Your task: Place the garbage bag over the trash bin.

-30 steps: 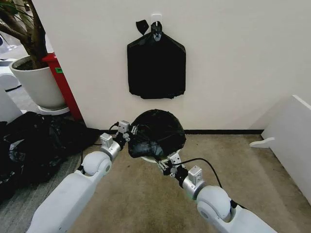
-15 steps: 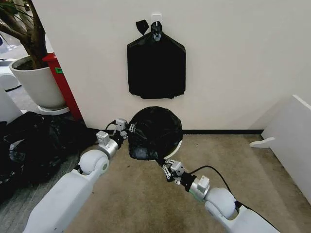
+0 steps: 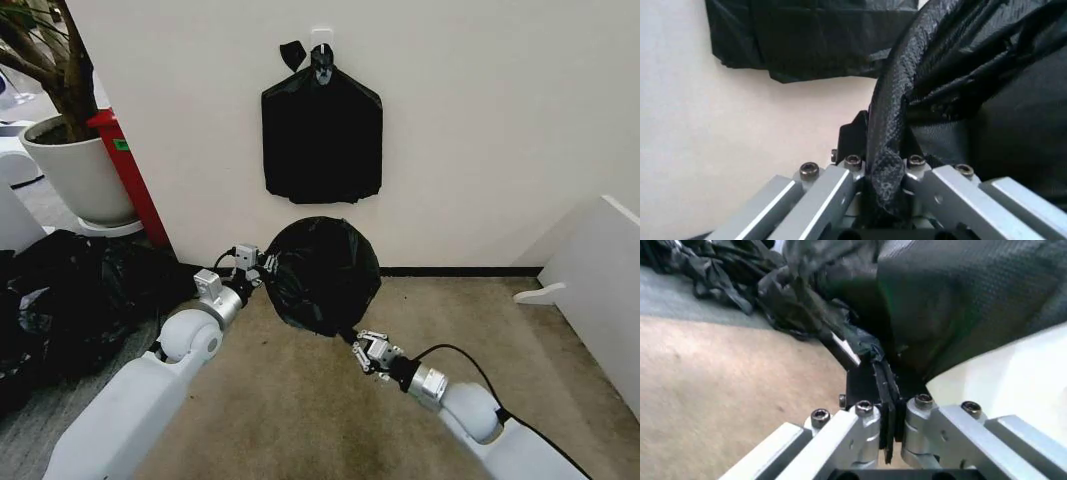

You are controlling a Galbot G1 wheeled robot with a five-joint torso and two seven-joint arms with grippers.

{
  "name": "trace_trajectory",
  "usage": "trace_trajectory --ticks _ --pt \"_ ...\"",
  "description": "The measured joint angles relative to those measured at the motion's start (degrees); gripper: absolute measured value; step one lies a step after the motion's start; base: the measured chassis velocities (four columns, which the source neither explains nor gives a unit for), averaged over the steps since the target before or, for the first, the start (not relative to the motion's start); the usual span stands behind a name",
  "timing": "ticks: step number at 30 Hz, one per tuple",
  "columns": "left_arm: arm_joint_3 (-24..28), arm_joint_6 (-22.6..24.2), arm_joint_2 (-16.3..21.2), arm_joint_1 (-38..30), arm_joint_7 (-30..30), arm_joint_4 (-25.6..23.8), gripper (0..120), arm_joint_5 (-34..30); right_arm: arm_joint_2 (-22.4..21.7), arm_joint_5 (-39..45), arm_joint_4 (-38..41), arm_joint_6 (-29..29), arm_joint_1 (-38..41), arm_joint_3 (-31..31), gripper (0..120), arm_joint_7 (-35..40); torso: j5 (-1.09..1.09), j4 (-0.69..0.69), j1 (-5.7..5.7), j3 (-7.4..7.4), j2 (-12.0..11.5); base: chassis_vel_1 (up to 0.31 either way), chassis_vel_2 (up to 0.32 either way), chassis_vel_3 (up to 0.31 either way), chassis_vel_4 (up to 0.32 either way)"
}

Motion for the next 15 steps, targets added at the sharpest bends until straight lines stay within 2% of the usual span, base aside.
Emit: trace_trajectory --ticks 7,11,15 --pt "0.0 0.4 0.0 1.0 -0.1 -1.5 1 -0.5 1.7 -0.8 -3.5 0.9 1.3 -0.2 0 5.2 0.0 0.01 0.0 0.0 0.0 0.0 0.0 0.0 0.0" --pt "0.1 0.5 -0.1 1.4 -0.1 -1.7 1 -0.4 2.9 5.7 -5.5 -0.8 2.2 -2.1 0 10.1 0.0 0.01 0.0 0.0 0.0 0.0 0.0 0.0 0.0" --pt "0.5 0.5 -0.4 1.3 0.0 -1.7 1 -0.3 3.7 12.2 -6.1 -2.9 2.3 -3.4 0 11.3 0.01 0.01 0.0 0.0 0.0 0.0 0.0 0.0 0.0"
